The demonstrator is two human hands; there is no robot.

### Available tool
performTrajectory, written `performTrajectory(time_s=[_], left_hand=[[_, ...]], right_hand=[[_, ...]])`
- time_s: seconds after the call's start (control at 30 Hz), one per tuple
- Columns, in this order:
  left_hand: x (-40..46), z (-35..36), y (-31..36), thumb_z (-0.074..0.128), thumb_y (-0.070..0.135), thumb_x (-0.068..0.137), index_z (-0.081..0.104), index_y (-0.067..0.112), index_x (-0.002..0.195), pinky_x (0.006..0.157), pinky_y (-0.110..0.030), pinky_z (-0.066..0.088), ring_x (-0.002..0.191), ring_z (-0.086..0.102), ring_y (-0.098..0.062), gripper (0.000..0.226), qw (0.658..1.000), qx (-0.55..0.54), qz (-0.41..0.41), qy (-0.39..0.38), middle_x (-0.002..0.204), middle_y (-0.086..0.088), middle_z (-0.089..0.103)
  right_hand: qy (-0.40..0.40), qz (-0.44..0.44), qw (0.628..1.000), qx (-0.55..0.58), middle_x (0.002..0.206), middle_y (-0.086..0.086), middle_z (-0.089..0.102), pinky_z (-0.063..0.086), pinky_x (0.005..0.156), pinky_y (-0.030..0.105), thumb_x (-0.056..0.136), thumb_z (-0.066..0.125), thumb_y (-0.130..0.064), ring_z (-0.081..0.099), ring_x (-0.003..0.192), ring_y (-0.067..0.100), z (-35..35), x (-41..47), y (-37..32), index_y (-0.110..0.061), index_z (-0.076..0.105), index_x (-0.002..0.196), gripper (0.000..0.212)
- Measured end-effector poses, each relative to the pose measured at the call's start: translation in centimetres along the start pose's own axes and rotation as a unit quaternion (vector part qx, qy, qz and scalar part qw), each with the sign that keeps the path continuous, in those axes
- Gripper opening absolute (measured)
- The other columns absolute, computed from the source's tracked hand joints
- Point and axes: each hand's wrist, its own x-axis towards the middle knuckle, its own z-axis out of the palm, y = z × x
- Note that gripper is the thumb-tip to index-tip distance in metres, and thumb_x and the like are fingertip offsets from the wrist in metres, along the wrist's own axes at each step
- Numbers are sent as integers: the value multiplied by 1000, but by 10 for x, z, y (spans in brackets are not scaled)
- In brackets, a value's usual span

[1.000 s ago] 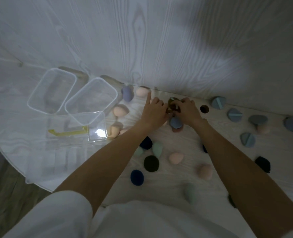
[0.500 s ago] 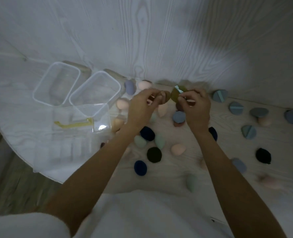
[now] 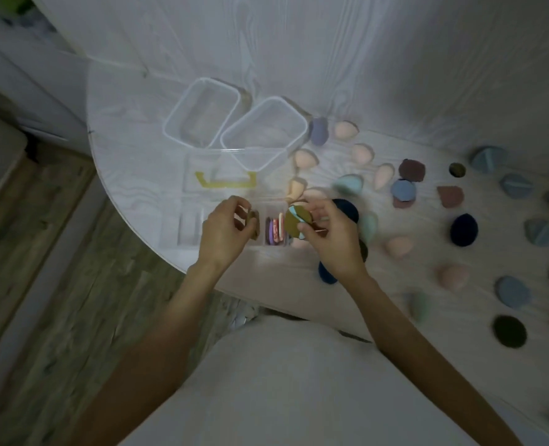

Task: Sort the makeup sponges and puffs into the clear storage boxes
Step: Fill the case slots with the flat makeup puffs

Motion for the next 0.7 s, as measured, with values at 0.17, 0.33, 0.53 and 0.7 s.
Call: performTrajectory(time_s=[0.17, 0.33, 0.53, 0.7], left_hand=[[22, 10, -9, 58, 16, 84, 54, 11, 106, 69, -35, 44, 77, 60, -29, 23, 986, 141, 48, -69, 92, -9, 61], [22, 7, -12, 57, 12, 83, 58, 10, 99, 56, -31, 36, 69, 57, -33, 16, 973, 190, 95, -95, 94, -12, 54], [11, -2, -27, 57, 35, 88, 69, 18, 101, 62, -31, 42, 98, 53, -22, 24, 962, 227, 124, -92, 104, -5, 52], [9, -6, -34, 61, 32, 85, 66, 23, 109, 63, -29, 40, 107, 48, -20, 26, 966, 206, 118, -103, 112, -3, 50]], right_hand=[[13, 0, 1000, -22, 105, 5, 65, 53, 81, 26, 83, 64, -3, 62, 94, 16, 11, -4, -11, -11, 61, 109, 28], [29, 1, 999, -23, 104, 6, 65, 52, 80, 25, 82, 66, -2, 62, 93, 15, 21, -2, -18, -11, 60, 109, 29], [20, 3, 999, -31, 104, 5, 65, 52, 80, 24, 83, 66, -4, 60, 95, 14, 37, 1, -19, -12, 59, 111, 30], [-5, -38, 994, -99, 100, 6, 62, 51, 75, 27, 82, 64, -4, 57, 88, 15, 60, 8, -20, -10, 61, 109, 27]])
